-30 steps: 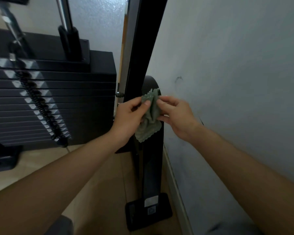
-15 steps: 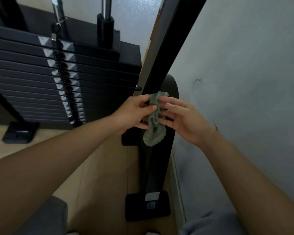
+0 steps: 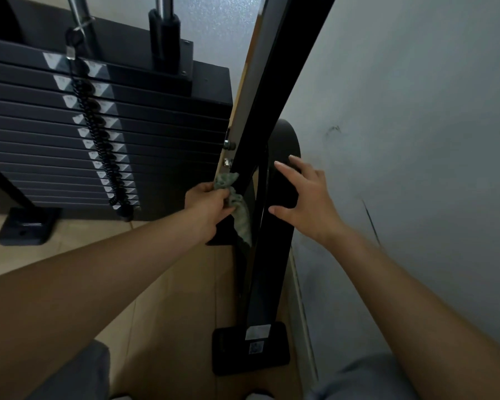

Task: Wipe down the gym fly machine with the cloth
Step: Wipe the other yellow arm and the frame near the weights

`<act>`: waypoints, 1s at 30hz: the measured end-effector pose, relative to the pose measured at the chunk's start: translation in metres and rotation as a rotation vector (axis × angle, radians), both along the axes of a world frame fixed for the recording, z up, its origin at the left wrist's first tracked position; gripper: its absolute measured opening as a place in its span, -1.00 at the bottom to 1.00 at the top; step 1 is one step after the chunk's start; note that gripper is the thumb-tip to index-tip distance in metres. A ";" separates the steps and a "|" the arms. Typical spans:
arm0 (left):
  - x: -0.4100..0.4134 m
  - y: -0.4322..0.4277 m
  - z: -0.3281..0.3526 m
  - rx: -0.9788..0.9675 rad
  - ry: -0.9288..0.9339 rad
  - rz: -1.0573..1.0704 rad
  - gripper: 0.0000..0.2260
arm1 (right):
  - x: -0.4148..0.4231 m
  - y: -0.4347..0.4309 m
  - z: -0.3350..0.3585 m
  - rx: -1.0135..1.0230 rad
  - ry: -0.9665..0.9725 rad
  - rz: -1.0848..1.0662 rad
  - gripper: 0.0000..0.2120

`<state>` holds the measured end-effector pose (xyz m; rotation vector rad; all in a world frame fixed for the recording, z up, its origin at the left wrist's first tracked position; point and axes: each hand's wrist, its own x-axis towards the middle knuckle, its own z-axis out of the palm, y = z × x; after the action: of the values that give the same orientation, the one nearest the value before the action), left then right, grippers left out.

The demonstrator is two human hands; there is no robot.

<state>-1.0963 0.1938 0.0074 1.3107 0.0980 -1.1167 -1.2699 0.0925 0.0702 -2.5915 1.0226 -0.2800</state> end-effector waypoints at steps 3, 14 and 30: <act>-0.007 -0.007 -0.004 -0.117 0.240 0.027 -0.70 | -0.002 -0.001 -0.009 -0.046 0.108 0.043 -0.12; -0.016 0.005 -0.029 -0.045 0.224 -0.467 -0.64 | 0.001 -0.007 -0.016 -0.041 0.015 0.021 -0.23; 0.007 -0.012 -0.046 -0.160 0.134 -0.471 -0.70 | 0.000 -0.009 -0.017 -0.043 -0.020 0.031 -0.27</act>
<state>-1.0894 0.1821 -0.0383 1.1424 -0.2091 -1.5777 -1.2703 0.0837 0.0534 -2.6354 0.9789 -0.3228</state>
